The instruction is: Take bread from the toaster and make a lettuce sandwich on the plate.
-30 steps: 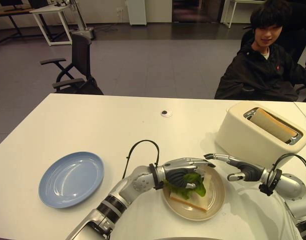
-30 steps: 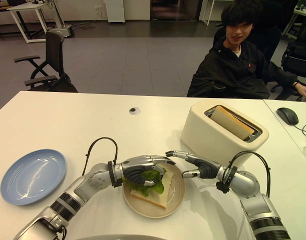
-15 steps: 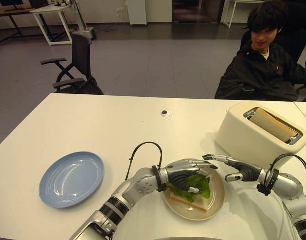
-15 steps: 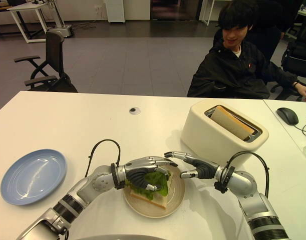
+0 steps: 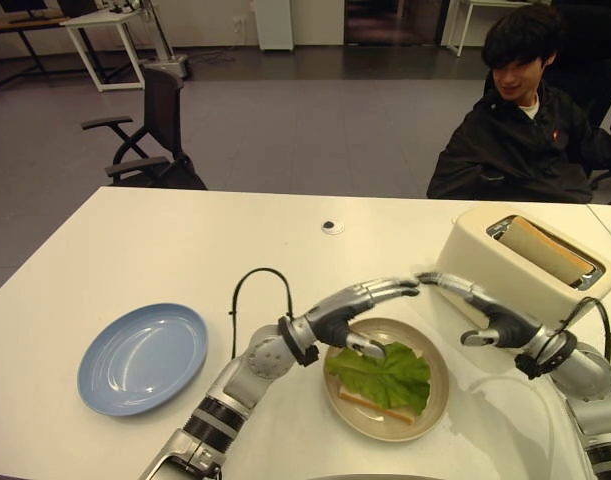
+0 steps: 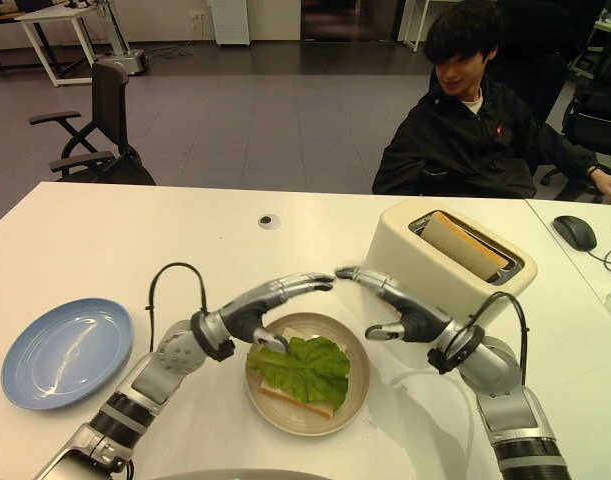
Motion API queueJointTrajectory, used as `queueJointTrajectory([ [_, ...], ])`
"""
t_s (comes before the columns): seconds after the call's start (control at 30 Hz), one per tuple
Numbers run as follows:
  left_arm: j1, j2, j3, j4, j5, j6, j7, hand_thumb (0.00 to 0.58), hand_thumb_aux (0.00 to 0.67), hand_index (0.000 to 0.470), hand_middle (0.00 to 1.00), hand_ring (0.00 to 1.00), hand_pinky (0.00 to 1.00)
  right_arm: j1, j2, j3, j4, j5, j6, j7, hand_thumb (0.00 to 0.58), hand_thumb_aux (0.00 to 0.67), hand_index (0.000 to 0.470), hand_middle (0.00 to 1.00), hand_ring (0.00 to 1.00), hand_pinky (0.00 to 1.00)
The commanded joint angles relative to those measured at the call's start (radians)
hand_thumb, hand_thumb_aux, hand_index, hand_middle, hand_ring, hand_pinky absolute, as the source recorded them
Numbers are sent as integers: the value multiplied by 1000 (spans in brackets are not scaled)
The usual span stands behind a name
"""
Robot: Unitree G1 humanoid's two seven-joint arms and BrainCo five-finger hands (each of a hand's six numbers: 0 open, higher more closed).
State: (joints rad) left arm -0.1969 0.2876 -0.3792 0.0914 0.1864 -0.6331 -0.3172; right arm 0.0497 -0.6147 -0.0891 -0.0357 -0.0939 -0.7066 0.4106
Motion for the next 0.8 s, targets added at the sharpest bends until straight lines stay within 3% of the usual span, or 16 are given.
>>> queueJointTrajectory([
  [0.03, 60, -40, 71, 20, -241, 27, -40, 0, 0, 0, 0, 0, 0, 22, 33, -169, -111, -73, 8, -135, 0, 0, 0, 0, 0, 0],
  [0.17, 82, -59, 135, 76, -350, 29, -70, 0, 0, 0, 0, 0, 0, 48, 5, -298, -116, -223, 77, -225, 0, 0, 0, 0, 0, 0],
  [0.33, 82, -72, 179, 140, -354, 3, -88, 0, 0, 0, 0, 0, 0, 45, -25, -408, -58, -304, 203, -313, 0, 0, 0, 0, 0, 0],
  [0.53, 87, -91, 190, 153, -339, -14, -112, 0, 0, 0, 0, 0, 0, 11, -54, -326, 127, -277, 278, -288, 0, 0, 0, 0, 0, 0],
  [0.57, 90, -91, 195, 152, -331, -18, -111, 0, 0, 0, 0, 0, 0, 2, -56, -307, 153, -275, 279, -286, 194, 123, 87, 0, 0, 0],
  [0.6, 94, -89, 200, 148, -330, -21, -113, 0, 0, 0, 0, 0, 0, -9, -59, -294, 176, -262, 287, -280, 526, 465, 326, 0, 0, 0],
  [0.63, 99, -87, 204, 144, -331, -22, -116, 0, 0, 0, 0, 0, 0, -18, -61, -286, 192, -247, 295, -274, 579, 646, 453, 0, 0, 0],
  [0.8, 123, -89, 206, 128, -329, -29, -127, 0, 0, 0, 0, 0, 0, -35, -72, -266, 225, -188, 320, -244, 580, 670, 470, 0, 0, 0],
])
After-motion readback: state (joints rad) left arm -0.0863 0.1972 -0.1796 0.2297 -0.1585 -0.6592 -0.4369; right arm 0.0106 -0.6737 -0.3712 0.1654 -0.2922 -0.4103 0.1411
